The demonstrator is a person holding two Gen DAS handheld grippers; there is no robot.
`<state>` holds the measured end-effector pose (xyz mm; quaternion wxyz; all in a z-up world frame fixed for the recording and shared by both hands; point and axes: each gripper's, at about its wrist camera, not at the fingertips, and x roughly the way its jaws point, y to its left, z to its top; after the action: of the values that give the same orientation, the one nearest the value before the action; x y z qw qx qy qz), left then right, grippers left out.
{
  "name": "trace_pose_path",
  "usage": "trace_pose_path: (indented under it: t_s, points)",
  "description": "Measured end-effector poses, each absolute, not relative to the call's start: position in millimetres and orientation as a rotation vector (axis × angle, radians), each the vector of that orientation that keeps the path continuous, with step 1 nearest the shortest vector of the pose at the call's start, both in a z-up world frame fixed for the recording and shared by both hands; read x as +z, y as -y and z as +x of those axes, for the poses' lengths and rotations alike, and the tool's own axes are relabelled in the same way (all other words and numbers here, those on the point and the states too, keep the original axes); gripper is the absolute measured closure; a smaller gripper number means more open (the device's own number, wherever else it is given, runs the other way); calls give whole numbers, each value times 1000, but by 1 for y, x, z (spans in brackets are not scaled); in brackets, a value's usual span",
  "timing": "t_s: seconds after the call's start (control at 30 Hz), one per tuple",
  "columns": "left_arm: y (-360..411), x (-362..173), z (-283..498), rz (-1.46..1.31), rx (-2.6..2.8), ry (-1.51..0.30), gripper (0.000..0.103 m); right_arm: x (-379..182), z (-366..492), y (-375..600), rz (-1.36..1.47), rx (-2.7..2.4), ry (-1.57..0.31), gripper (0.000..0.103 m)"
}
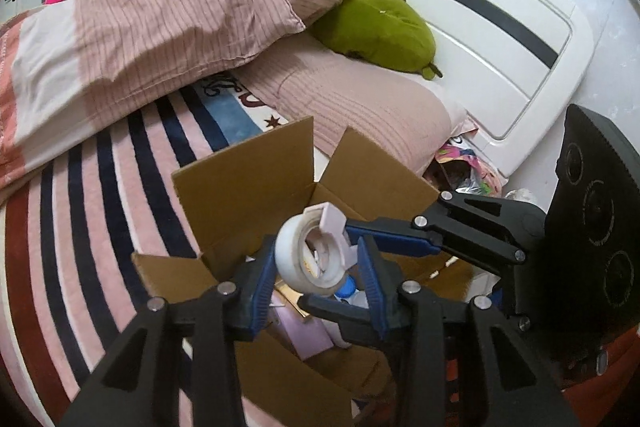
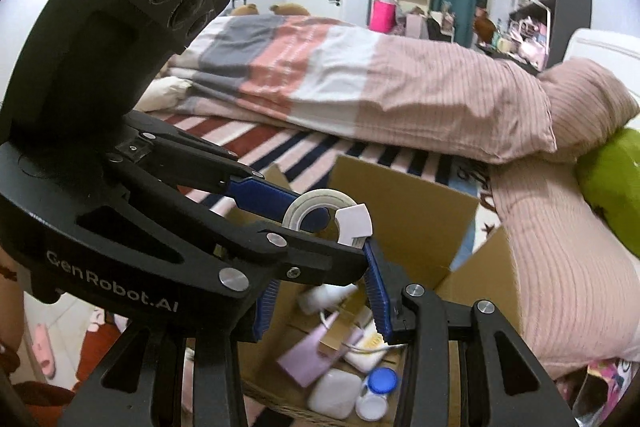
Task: Organize rigid objects
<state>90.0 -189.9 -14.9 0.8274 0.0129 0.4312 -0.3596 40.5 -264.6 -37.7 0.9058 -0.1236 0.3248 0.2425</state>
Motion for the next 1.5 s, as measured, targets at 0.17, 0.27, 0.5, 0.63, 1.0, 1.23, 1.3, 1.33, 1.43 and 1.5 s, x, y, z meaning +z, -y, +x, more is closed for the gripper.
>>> trace_pose_path:
  t_s: [0.17, 0.27, 0.5, 0.63, 1.0, 1.23, 1.3, 1.33, 1.43, 1.5]
  points:
    - [189, -15, 90, 44, -726, -891, 30, -48, 50, 274, -216, 476, -714, 65]
    - [183, -11, 87, 53, -696, -873, 20, -50, 53, 279, -187, 470, -730, 53]
    - [153, 7, 64, 44, -546, -770, 5, -44, 48, 281, -171, 466, -725, 41]
    - [127, 21, 46, 15, -450, -690, 2, -35, 43, 279, -163, 478, -706, 32]
    - [43, 24, 11, -89, -137, -624, 1, -10, 24, 269, -95, 564, -556, 0]
    - [28, 14, 6, -86, -76, -642, 1, -11, 24, 260, -102, 584, -555, 0]
    - [28, 14, 6, -80, -70, -644, 1, -11, 25, 257, -108, 581, -565, 0]
    - [28, 13, 6, -75, -68, -644, 1, -12, 26, 256, -109, 581, -570, 0]
    - [31, 14, 6, -67, -68, -644, 1, -12, 25, 255, -106, 584, -575, 0]
    - [32, 14, 6, -63, -67, -644, 1, -12, 24, 253, -106, 586, -574, 0]
